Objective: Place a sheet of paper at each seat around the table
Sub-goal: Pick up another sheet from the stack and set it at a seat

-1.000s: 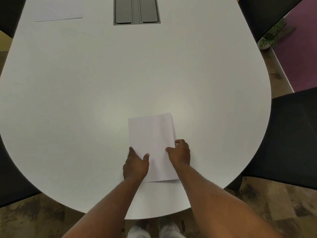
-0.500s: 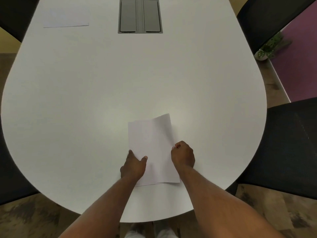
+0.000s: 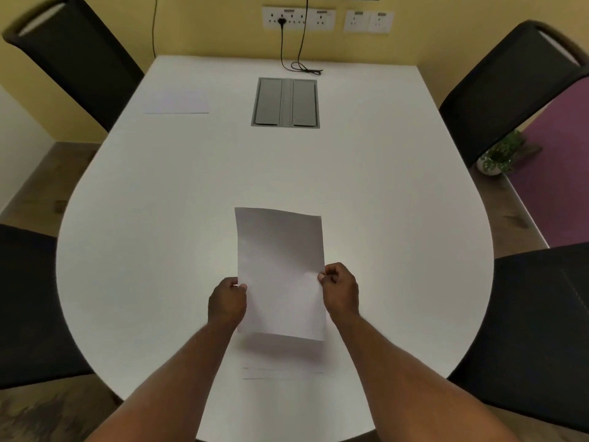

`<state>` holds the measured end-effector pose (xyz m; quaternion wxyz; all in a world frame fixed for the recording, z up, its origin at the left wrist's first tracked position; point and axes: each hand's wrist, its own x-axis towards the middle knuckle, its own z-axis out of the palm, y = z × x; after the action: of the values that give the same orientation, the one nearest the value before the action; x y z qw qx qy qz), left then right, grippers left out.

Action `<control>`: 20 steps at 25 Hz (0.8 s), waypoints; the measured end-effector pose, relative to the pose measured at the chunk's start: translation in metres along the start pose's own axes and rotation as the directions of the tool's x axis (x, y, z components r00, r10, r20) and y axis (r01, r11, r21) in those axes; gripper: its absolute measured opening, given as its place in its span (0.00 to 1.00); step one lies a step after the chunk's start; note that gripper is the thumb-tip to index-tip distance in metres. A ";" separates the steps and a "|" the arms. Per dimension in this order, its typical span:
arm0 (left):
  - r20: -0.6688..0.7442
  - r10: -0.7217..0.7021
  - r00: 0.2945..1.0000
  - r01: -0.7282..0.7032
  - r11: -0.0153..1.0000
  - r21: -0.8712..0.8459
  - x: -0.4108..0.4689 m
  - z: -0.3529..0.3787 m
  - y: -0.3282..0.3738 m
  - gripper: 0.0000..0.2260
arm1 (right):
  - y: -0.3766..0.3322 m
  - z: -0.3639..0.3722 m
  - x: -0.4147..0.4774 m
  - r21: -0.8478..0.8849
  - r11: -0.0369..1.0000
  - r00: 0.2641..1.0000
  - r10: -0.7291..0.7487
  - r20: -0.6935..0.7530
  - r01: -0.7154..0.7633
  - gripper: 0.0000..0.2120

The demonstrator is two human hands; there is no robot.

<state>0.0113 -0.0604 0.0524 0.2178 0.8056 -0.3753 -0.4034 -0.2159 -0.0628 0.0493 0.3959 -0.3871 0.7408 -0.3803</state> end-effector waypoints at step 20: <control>-0.153 0.090 0.984 -0.101 0.993 -0.065 0.069 -0.155 0.022 0.04 | -0.072 0.120 -0.021 0.019 0.998 0.998 -0.063 -0.013 0.064 0.09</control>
<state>0.1550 -0.1203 0.1230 0.2936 0.8062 -0.3813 -0.3440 -0.0824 -0.1047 0.0709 0.3827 -0.4043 0.7269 -0.4020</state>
